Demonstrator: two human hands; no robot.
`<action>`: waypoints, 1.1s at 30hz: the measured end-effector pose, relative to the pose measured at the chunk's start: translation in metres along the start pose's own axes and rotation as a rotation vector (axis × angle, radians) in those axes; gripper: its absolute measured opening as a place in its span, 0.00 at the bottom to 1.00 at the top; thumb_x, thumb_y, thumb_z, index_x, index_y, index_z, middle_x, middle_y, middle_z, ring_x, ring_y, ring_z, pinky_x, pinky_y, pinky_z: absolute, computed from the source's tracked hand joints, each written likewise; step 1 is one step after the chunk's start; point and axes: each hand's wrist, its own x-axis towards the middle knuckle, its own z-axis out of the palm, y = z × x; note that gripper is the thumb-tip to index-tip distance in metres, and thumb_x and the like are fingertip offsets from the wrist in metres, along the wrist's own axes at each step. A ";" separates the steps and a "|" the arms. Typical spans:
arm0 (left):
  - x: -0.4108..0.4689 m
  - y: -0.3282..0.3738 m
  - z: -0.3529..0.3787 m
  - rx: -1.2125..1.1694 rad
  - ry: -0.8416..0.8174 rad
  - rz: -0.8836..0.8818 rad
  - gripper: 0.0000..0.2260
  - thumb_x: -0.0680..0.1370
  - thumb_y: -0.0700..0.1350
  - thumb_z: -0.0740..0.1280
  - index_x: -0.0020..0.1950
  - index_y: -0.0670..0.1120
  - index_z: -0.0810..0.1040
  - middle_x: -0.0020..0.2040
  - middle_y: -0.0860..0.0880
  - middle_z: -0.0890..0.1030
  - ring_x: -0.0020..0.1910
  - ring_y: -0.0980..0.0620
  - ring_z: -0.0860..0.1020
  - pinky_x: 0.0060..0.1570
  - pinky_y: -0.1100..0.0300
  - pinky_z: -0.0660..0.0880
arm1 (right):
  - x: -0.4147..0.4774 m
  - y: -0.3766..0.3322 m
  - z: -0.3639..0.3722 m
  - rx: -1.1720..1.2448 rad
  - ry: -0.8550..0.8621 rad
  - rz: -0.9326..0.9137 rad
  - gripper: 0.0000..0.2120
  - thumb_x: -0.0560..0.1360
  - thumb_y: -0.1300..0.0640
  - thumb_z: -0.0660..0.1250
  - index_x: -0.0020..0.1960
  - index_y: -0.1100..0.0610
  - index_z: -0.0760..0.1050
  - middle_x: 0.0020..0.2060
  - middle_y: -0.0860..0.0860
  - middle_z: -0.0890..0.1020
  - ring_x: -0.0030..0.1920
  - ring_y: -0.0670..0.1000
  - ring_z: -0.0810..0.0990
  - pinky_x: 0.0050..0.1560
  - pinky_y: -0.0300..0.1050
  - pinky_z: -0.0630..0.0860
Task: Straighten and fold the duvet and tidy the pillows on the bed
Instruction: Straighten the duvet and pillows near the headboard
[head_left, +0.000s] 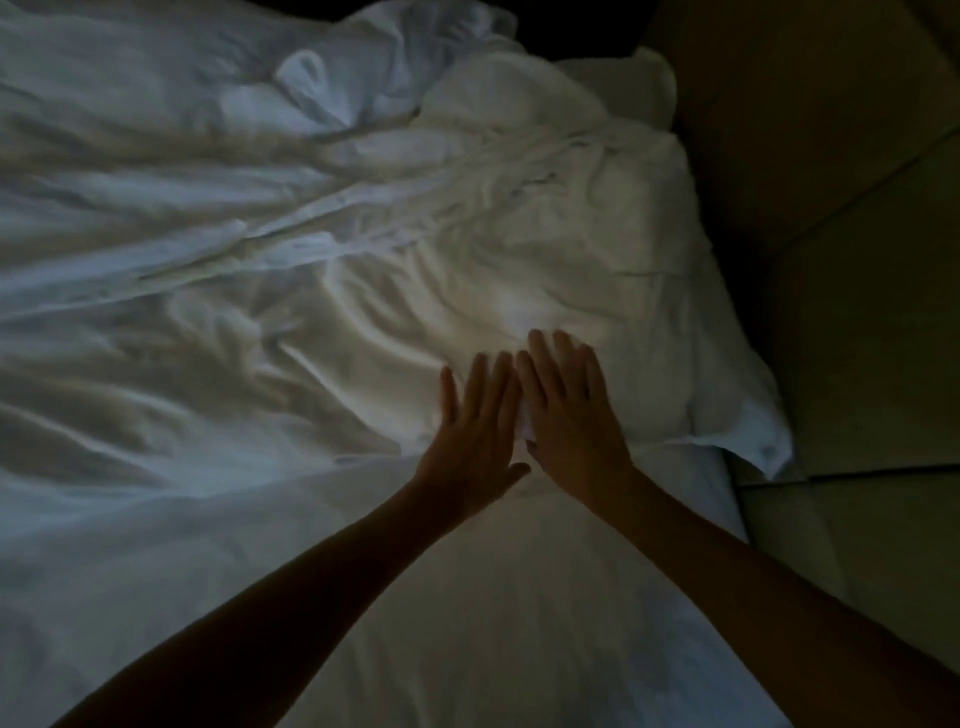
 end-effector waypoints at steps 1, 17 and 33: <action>0.010 0.007 0.000 0.028 -0.004 -0.016 0.46 0.73 0.63 0.64 0.77 0.39 0.44 0.77 0.35 0.46 0.75 0.33 0.45 0.68 0.30 0.51 | -0.005 0.011 0.005 -0.013 0.034 0.057 0.38 0.74 0.48 0.65 0.78 0.58 0.52 0.77 0.62 0.51 0.76 0.66 0.51 0.73 0.65 0.51; 0.081 0.119 -0.077 0.120 -0.007 0.236 0.22 0.70 0.51 0.70 0.58 0.41 0.68 0.63 0.36 0.76 0.56 0.37 0.78 0.42 0.52 0.78 | -0.066 0.160 -0.008 0.185 0.339 0.018 0.04 0.66 0.63 0.65 0.40 0.58 0.75 0.41 0.57 0.79 0.34 0.58 0.78 0.30 0.46 0.72; -0.016 0.229 -0.009 -0.054 -0.028 0.418 0.17 0.73 0.47 0.54 0.58 0.40 0.67 0.64 0.33 0.74 0.63 0.32 0.73 0.56 0.37 0.74 | -0.242 0.124 0.001 0.203 -0.056 0.233 0.15 0.58 0.60 0.73 0.44 0.54 0.79 0.47 0.56 0.82 0.41 0.57 0.81 0.39 0.47 0.80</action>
